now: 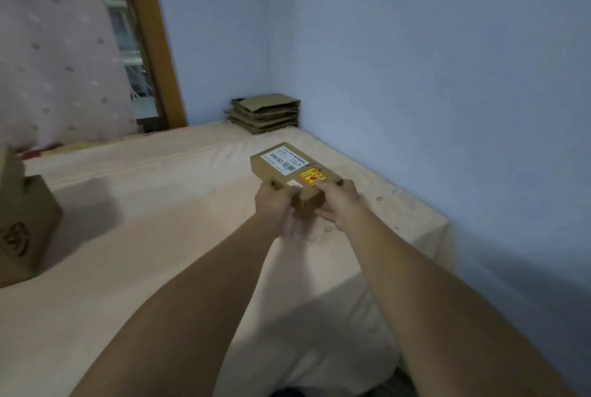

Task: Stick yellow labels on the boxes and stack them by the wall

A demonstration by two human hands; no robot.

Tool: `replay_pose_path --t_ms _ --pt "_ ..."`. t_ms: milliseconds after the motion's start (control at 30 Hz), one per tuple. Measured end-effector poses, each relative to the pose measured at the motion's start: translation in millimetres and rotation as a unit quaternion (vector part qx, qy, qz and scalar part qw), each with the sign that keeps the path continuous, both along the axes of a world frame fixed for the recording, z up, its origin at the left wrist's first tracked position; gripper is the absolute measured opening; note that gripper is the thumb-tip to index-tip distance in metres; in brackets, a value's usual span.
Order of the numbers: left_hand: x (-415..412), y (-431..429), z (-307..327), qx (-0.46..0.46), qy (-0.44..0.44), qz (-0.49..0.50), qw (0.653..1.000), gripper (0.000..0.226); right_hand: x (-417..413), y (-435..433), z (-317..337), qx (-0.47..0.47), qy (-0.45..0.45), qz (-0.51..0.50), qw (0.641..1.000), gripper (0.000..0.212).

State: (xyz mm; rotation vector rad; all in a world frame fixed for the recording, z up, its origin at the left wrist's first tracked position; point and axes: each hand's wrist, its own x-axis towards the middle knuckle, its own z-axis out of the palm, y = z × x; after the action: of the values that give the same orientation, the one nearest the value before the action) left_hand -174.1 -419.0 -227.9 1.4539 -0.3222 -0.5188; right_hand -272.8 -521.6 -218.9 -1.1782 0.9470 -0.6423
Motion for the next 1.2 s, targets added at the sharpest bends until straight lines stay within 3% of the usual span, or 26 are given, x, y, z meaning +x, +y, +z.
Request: replay_pose_path --t_ms 133,267,700,900,1067,1200 --pt "4.8 -50.7 -11.4 0.037 -0.056 0.005 0.998 0.022 -2.5 -43.7 -12.3 -0.105 0.104 -0.048 0.988 0.053" --pt "11.1 -90.9 -23.0 0.129 -0.127 0.001 0.984 0.029 12.7 -77.0 -20.5 -0.148 0.176 -0.079 0.97 0.063" --pt "41.3 -142.9 -30.3 0.183 -0.187 -0.012 0.965 0.043 57.6 -118.6 -27.2 -0.198 0.227 -0.046 0.953 0.056" --pt "38.0 -127.7 -21.0 0.171 -0.16 -0.035 0.971 0.049 61.7 -108.9 -15.8 -0.155 0.246 -0.065 0.955 0.063" --pt "32.6 -89.4 -0.6 0.208 -0.203 -0.036 0.956 0.044 59.2 -70.0 7.0 -0.245 0.352 -0.045 0.902 0.08" --pt "37.5 -36.7 13.1 0.309 -0.333 -0.047 0.89 0.047 62.8 -20.0 24.2 -0.37 0.378 0.102 0.843 0.066"
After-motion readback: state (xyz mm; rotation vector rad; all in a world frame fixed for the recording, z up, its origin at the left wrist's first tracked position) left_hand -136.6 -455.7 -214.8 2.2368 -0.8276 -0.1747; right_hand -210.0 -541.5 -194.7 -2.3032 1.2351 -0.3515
